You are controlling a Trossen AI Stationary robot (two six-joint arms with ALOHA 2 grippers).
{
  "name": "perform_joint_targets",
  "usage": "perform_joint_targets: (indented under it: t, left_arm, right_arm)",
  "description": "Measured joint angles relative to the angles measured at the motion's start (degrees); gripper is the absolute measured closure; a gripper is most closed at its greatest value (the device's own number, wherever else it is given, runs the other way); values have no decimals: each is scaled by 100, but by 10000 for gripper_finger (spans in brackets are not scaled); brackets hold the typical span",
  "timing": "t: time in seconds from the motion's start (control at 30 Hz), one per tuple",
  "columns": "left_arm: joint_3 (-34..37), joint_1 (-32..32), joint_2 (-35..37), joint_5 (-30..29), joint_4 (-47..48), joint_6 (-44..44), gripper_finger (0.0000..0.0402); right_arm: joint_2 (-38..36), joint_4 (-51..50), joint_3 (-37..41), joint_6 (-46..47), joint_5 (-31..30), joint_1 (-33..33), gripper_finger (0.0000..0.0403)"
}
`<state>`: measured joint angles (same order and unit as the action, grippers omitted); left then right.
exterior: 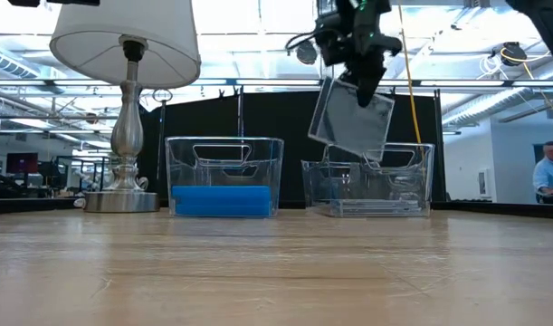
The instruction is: Pick & place jewel cases by type
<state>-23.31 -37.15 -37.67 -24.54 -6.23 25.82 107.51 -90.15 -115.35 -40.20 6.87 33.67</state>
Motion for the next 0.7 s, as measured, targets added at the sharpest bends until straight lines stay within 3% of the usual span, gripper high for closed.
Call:
perform_joint_targets:
  t: [0.17,0.4,0.53,0.7]
  left_arm:
    - [0,0,-2,-2,44,-41,371]
    - [0,0,-2,20,69,-91,371]
    - [0,0,-2,51,183,-194,371]
    - [0,0,-4,51,284,-220,371]
  right_arm:
    - [366,18,118,205,372,1,393]
    - [589,14,318,333,157,0,393]
    - [601,35,532,232,401,13,393]
    - [598,-5,579,330,48,1,394]
